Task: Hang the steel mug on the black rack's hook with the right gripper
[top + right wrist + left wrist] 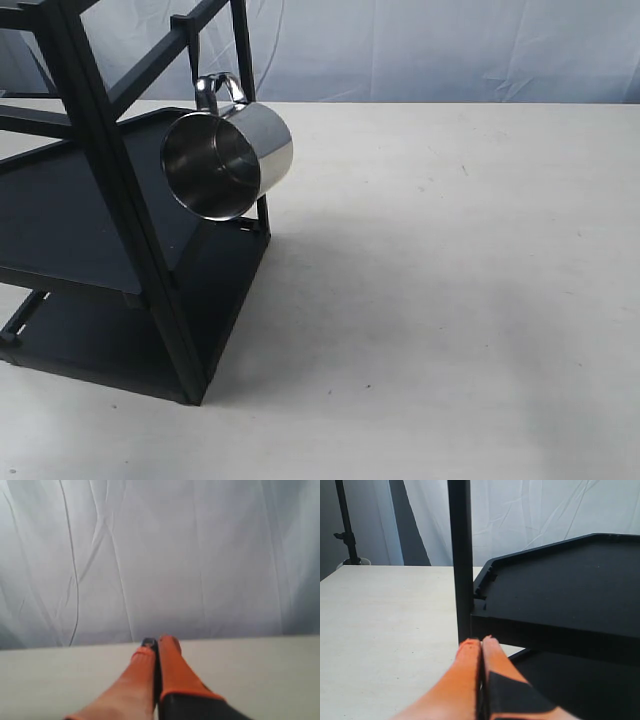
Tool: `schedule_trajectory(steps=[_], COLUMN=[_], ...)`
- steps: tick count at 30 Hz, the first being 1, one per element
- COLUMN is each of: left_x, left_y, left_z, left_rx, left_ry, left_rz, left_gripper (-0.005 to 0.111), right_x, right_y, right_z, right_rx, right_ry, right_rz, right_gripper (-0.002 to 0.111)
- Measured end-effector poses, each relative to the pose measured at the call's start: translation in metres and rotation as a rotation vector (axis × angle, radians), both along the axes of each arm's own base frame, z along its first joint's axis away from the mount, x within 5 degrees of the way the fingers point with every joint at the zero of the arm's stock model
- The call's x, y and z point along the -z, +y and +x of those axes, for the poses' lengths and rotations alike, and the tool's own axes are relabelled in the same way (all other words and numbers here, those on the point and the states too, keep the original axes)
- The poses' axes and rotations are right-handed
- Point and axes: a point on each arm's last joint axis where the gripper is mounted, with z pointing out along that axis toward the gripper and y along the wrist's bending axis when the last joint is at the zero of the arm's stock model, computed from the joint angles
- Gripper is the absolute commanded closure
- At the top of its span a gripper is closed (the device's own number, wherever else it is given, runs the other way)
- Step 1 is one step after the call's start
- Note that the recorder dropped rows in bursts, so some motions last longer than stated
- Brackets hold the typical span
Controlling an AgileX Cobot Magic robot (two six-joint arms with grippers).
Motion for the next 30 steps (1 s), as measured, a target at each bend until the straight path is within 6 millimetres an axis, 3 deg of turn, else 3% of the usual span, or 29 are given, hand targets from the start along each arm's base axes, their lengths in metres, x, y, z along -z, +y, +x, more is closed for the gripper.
schedule_trajectory(steps=[7, 12, 30], left_x=[0.000, 0.000, 0.000], left_y=[0.000, 0.000, 0.000], left_z=[0.000, 0.000, 0.000], left_rx=[0.000, 0.000, 0.000], left_ry=[0.000, 0.000, 0.000], left_rz=[0.000, 0.000, 0.000], left_gripper=[0.105, 0.105, 0.105], right_x=[0.027, 0.031, 0.082], right_y=[-0.008, -0.009, -0.012], right_z=[-0.019, -0.025, -0.021], right_rx=[0.144, 0.192, 0.204], right_ry=[0.260, 0.256, 0.316], right_rz=[0.036, -0.002, -0.061], right_gripper=[0.109, 0.109, 0.109])
